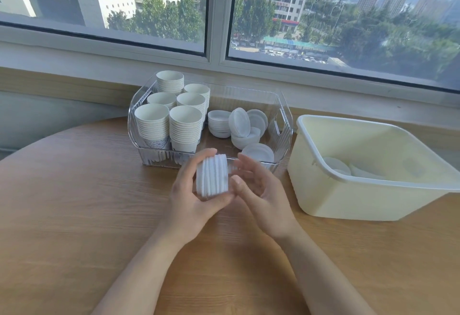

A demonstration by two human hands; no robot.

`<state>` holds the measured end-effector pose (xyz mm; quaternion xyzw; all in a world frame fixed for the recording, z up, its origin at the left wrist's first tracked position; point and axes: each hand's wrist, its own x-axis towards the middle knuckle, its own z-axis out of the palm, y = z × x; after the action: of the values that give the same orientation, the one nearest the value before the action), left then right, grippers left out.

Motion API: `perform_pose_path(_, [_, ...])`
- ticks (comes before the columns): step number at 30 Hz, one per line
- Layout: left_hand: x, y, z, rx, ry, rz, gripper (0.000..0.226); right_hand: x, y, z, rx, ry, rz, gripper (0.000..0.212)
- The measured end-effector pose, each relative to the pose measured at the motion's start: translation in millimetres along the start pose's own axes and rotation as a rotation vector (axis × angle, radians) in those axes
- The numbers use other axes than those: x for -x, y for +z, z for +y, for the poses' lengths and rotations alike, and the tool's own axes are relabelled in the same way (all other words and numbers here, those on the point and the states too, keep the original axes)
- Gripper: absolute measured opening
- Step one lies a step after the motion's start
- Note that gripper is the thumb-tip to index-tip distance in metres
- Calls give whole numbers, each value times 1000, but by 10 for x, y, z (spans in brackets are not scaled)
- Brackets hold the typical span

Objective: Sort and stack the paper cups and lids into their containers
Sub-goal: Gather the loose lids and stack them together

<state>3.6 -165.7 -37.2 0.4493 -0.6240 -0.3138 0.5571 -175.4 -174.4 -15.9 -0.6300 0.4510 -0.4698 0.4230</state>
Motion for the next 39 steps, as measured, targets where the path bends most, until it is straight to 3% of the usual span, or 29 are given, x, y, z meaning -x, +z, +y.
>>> perform_pose_path(5, [-66, -102, -31, 61, -30, 183, 77, -504, -63, -163, 288, -145, 190, 37])
perform_pose_path(13, [-127, -136, -58, 85, -92, 173, 82, -1383, -107, -55, 697, 48, 162, 42])
perform_pose_path(19, [-124, -132, -88, 61, -64, 152, 85, -1635, -71, 97, 839, 122, 231, 17])
perform_pose_path(27, [-103, -116, -20, 209, -118, 117, 80, -1242, -75, -157, 634, -48, 292, 3])
perform_pose_path(31, [-94, -102, -17, 231, -117, 94, 78, -634, 22, -298, 436, -126, 318, 13])
perform_pose_path(35, [-88, -76, -5, 231, -111, 90, 79, -103, 164, -96, 259, -164, 377, 12])
perform_pose_path(39, [-74, -67, -8, 240, -107, 68, 79, -2, 182, 108, 220, -189, 321, 9])
